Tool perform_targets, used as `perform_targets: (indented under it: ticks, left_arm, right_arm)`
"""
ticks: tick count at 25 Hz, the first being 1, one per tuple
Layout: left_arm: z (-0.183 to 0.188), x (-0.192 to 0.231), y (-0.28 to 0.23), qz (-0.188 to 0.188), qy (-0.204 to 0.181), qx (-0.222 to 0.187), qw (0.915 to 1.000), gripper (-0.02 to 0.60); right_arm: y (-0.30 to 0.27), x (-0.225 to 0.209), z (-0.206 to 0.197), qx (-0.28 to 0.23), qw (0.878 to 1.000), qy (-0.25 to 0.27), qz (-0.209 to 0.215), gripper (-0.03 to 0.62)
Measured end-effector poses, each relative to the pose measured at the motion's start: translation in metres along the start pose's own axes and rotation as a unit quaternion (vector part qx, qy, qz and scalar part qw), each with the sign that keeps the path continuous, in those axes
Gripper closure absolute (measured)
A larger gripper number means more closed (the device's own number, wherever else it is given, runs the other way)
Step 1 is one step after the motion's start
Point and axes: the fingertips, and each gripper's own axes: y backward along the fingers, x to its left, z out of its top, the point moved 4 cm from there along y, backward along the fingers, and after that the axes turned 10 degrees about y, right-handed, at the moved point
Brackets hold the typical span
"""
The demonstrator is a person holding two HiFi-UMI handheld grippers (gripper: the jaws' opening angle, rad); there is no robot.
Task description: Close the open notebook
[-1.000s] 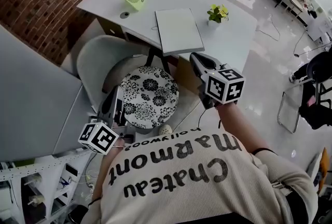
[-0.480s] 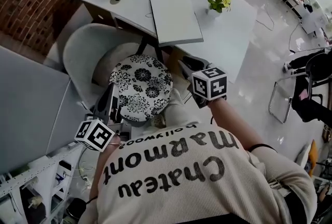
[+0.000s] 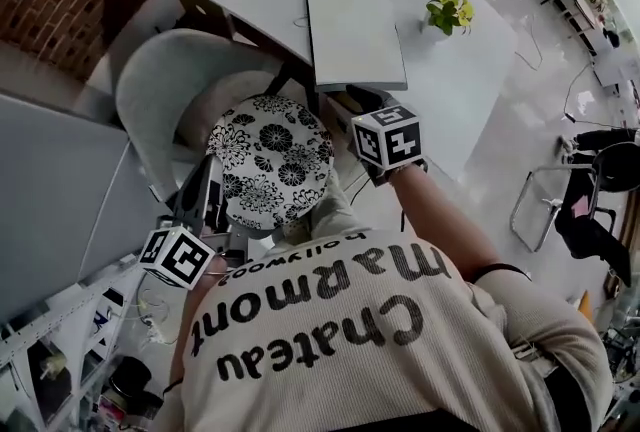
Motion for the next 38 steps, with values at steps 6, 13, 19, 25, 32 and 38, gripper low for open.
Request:
perform_targets:
  ticks: [6, 13, 19, 25, 32, 38]
  left_arm:
    - [0.008, 0.01, 0.002, 0.033, 0.013, -0.032, 0.9989, 0.581]
    - [0.01, 0.017, 0.003, 0.063, 0.023, -0.059, 0.996, 0.581]
    - [0.009, 0.022, 0.007, 0.079, 0.035, -0.072, 0.9936, 0.581]
    - [0.007, 0.028, 0.01, 0.087, 0.041, -0.075, 0.9925, 0.581]
    - [0.004, 0.03, 0.01, 0.081, 0.05, -0.07, 0.9929, 0.581]
    - [0.006, 0.032, 0.019, 0.085, 0.048, -0.073, 0.9925, 0.581]
  right_arm:
    - [-0.034, -0.006, 0.01, 0.034, 0.997, 0.06, 0.021, 0.408]
    - [-0.064, -0.007, 0.011, 0.073, 0.988, 0.125, 0.045, 0.376]
    - [-0.078, -0.004, -0.002, 0.12, 0.968, 0.216, 0.043, 0.372]
    - [-0.084, -0.001, -0.008, 0.144, 0.944, 0.297, 0.024, 0.379]
    - [-0.089, 0.006, -0.017, 0.165, 0.895, 0.413, -0.026, 0.387]
    - [-0.09, 0.008, -0.024, 0.142, 0.865, 0.474, -0.077, 0.398]
